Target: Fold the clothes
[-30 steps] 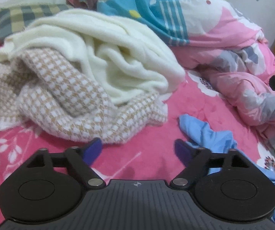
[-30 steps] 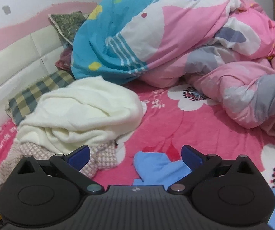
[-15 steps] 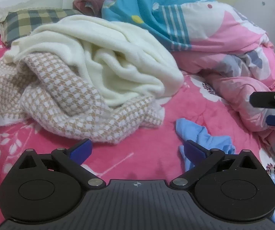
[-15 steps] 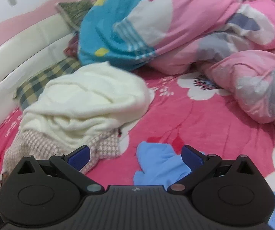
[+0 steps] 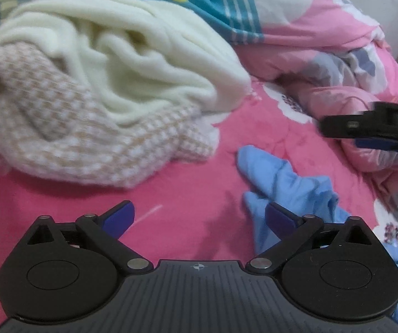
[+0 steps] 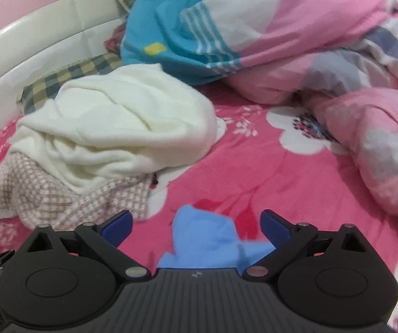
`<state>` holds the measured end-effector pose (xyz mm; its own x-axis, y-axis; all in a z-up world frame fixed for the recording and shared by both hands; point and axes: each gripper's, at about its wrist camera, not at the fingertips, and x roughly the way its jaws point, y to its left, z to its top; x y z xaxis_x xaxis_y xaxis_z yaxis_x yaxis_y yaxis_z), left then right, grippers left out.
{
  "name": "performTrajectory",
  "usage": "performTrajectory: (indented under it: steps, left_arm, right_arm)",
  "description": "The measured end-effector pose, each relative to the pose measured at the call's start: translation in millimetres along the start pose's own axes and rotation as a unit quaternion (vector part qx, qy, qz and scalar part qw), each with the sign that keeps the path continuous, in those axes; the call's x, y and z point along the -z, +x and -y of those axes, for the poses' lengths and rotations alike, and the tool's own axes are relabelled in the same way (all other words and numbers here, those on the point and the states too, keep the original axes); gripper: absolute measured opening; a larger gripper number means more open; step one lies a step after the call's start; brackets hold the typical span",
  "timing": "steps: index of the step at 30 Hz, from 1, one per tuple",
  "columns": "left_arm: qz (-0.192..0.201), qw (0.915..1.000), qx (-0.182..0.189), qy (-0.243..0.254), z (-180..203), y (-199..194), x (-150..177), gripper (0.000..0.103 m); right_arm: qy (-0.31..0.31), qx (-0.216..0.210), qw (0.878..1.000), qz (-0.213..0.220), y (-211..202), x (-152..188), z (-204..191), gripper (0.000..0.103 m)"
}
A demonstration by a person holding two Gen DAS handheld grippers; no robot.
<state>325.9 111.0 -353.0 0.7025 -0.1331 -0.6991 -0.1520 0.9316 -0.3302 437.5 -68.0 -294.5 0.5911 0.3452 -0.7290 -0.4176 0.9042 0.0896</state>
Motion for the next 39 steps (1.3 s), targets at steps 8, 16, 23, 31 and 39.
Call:
performTrajectory:
  steps: [8, 16, 23, 31, 39]
  left_arm:
    - [-0.011, 0.9993, 0.016, 0.033, 18.4, 33.5, -3.9, 0.054]
    - [-0.031, 0.9949, 0.050, 0.082, 32.6, 40.3, 5.4, 0.036]
    - [-0.046, 0.9951, 0.066, 0.058, 40.0, 57.8, 2.9, 0.034]
    - [-0.059, 0.9937, 0.065, 0.068, 54.0, 75.3, 5.8, 0.019]
    - [0.040, 0.9963, 0.051, 0.057, 56.0, 36.3, -1.2, 0.002]
  right_arm:
    - [-0.123, -0.037, 0.989, -0.075, 85.1, -3.9, -26.9, 0.075]
    - [-0.056, -0.035, 0.992, -0.107, 107.9, 8.4, 2.8, 0.005]
    - [0.116, -0.054, 0.992, -0.019, 46.7, 20.0, 68.3, 0.004]
    - [0.193, -0.067, 0.977, 0.061, 2.2, 41.4, 105.5, 0.004]
    - [0.214, -0.062, 0.972, 0.071, 0.5, 51.5, 116.1, 0.004]
